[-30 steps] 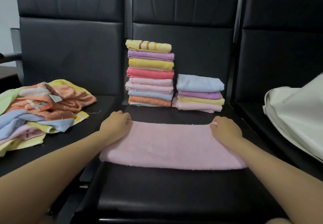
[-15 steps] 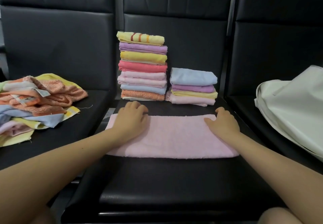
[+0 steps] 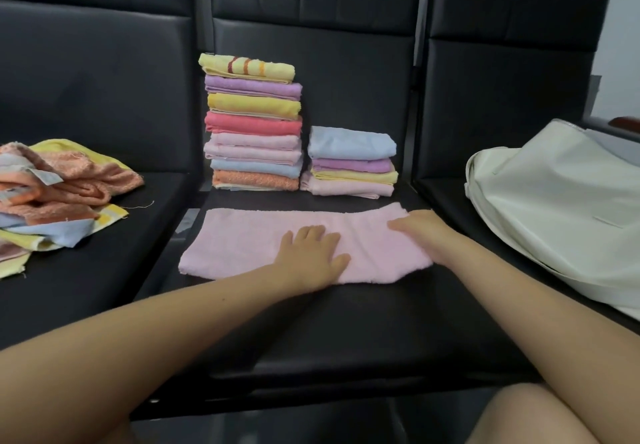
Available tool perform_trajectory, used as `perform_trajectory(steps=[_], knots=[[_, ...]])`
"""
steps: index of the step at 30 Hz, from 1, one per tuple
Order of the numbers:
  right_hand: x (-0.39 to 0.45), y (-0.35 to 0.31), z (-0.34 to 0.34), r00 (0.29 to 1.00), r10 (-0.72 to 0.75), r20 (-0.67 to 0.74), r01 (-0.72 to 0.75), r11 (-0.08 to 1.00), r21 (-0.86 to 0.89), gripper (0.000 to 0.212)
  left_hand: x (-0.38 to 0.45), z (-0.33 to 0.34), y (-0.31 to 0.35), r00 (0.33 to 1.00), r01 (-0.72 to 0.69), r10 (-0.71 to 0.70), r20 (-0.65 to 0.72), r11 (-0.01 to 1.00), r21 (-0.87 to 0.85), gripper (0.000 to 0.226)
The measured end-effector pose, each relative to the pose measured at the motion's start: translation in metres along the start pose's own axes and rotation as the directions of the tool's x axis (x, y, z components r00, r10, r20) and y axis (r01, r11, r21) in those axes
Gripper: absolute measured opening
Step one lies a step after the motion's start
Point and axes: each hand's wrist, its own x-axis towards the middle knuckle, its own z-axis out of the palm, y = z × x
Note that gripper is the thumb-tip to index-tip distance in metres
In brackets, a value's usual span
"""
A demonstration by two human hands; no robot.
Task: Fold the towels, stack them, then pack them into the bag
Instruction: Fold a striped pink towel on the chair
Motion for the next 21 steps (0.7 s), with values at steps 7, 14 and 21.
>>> perform_trajectory(steps=[7, 14, 21], knots=[[-0.011, -0.044, 0.024, 1.000, -0.008, 0.020, 0.001, 0.937, 0.350, 0.036, 0.011, -0.029, -0.024, 0.932, 0.144, -0.355, -0.067, 0.537, -0.831, 0.037], [-0.036, -0.068, 0.073, 0.912, -0.240, 0.332, 0.133, 0.940, 0.315, 0.024, 0.012, -0.031, -0.054, 0.930, 0.213, -0.301, 0.212, -0.030, -0.977, 0.048], [-0.012, -0.028, 0.100, 0.868, -0.386, 0.312, 0.495, 0.621, -0.608, 0.057, 0.015, -0.023, -0.051, 0.931, 0.133, -0.285, -0.228, 0.846, -0.517, 0.062]])
